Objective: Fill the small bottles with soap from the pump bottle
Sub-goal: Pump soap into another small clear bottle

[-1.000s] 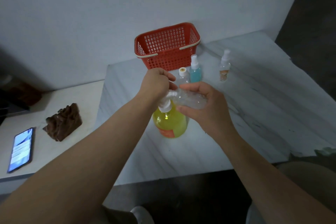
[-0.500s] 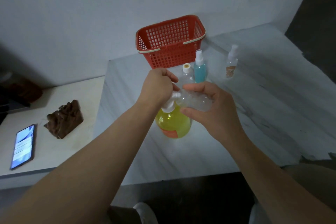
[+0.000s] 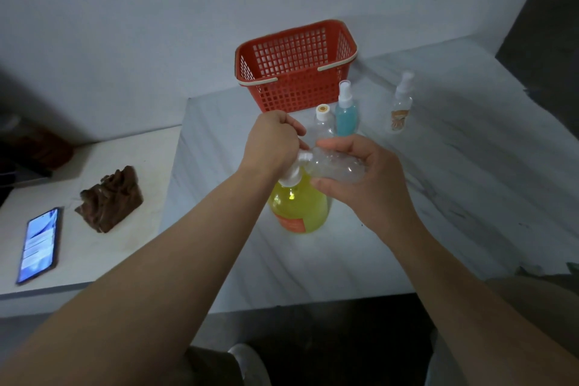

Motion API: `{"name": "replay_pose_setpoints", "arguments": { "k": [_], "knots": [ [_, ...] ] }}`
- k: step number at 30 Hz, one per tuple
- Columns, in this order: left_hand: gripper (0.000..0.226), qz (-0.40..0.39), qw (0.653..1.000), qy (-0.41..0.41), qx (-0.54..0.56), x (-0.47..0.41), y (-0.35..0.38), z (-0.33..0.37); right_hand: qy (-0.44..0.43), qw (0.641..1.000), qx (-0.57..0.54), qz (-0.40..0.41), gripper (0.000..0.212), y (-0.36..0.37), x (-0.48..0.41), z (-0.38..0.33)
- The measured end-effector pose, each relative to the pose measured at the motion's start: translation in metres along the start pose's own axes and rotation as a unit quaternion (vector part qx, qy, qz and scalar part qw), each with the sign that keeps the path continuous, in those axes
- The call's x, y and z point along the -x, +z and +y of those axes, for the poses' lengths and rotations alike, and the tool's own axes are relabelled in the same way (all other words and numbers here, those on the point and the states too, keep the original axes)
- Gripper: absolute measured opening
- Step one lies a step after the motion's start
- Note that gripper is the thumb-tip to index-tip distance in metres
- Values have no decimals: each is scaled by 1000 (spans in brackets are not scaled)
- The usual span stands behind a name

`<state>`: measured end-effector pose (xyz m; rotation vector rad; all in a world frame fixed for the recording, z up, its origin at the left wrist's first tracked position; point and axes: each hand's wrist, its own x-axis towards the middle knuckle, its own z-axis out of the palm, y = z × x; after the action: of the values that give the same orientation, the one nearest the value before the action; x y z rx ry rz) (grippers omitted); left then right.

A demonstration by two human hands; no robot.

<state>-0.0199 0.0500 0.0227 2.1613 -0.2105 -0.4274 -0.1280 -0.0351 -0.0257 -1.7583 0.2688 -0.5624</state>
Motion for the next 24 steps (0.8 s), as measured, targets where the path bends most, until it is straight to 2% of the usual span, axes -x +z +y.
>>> {"name": "replay_pose_setpoints", "arguments": {
  "k": [5, 24],
  "knots": [
    [29, 23, 999, 31, 0, -1, -2, 5, -13, 1000, -1, 0, 50, -2, -1, -2],
    [37, 5, 1000, 15, -14, -6, 2, -6, -3, 1000, 7, 16, 47, 1, 0, 5]
  ]
}}
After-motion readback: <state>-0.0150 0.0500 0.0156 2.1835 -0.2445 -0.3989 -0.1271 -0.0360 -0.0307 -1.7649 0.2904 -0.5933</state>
